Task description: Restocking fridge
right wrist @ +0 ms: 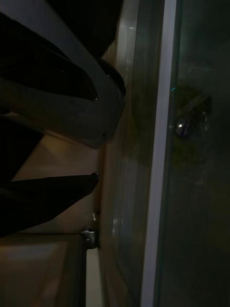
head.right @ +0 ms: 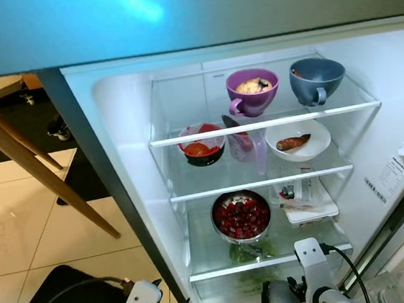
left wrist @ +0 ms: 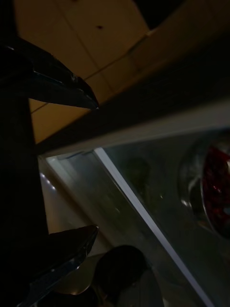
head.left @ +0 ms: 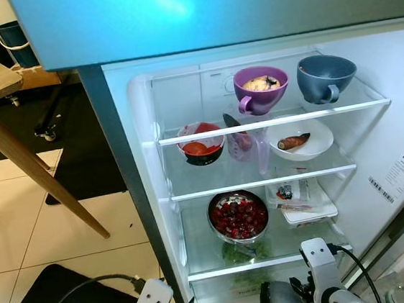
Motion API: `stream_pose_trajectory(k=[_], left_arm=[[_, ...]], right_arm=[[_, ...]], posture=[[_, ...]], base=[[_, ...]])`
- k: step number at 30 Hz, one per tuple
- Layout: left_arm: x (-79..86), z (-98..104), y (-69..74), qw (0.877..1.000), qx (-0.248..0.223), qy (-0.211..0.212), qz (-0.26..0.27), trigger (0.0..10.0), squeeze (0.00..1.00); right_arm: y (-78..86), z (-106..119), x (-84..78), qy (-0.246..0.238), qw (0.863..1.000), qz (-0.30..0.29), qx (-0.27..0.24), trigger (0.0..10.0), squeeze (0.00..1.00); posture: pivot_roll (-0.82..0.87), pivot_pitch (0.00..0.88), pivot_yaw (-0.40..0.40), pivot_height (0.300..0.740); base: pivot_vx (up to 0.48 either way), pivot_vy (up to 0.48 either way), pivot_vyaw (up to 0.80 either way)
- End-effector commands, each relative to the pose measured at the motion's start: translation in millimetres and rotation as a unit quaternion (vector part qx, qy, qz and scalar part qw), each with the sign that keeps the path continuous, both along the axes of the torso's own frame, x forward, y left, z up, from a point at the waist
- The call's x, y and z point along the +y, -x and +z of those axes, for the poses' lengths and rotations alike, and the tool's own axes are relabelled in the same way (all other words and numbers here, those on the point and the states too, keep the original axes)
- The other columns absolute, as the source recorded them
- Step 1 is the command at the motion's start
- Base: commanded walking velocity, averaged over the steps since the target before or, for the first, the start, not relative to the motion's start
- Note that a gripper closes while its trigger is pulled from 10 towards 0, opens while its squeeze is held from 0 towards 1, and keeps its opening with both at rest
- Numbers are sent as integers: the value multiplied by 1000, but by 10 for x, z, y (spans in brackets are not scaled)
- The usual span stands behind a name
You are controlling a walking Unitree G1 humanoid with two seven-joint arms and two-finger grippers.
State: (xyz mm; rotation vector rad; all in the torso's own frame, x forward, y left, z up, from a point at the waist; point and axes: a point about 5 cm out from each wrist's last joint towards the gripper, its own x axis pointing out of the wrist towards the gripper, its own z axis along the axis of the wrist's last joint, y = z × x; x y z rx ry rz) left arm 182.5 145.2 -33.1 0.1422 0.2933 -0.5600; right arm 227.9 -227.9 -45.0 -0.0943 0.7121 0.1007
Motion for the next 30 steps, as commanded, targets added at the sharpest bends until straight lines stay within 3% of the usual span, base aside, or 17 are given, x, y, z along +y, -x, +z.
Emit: stream_pose_trajectory(k=[1,5,14,17,18,20,22,25,26,30], left_arm=[[139,-89,108,999,28,-6,28,10000,0],[203,-144,171,998,47,-8,47,10000,0],[512,-298,357,985,105,-27,131,10000,0],[765,-322,415,970,123,-37,204,10000,0],[765,-322,415,970,123,-37,204,10000,0],[923,-303,416,960,122,-40,249,10000,0],[923,-303,416,960,122,-40,249,10000,0],[1069,-256,382,951,110,-46,286,10000,0],[1188,-194,326,944,92,-50,314,10000,0],[1249,-133,253,941,73,-48,327,10000,0]], right_arm=[[69,-50,-6,2,1000,-5,16,10000,0],[69,-50,-9,4,1000,-6,16,10000,0],[71,-43,-30,8,1000,-9,12,10000,0],[68,-39,-36,11,1000,-7,11,10000,0],[68,-39,-36,11,1000,-7,11,10000,0],[61,-34,-38,12,1000,-7,10,10000,0],[61,-34,-38,12,1000,-7,10,10000,0],[53,-27,-41,13,1000,-6,8,10000,0],[40,-15,-48,14,1000,-6,4,10000,0],[20,4,-57,13,1000,-7,-3,10000,0]], posture=[[23,46,24,383],[23,46,24,383],[26,46,28,393],[26,46,28,408],[26,46,28,408],[26,46,28,417],[26,46,28,417],[26,46,28,427],[28,47,23,437],[28,47,22,452]], base=[[0,0,0],[0,0,0],[0,0,0],[0,0,0],[0,0,0],[0,0,0],[0,0,0],[0,0,0],[0,0,0],[0,0,0]])
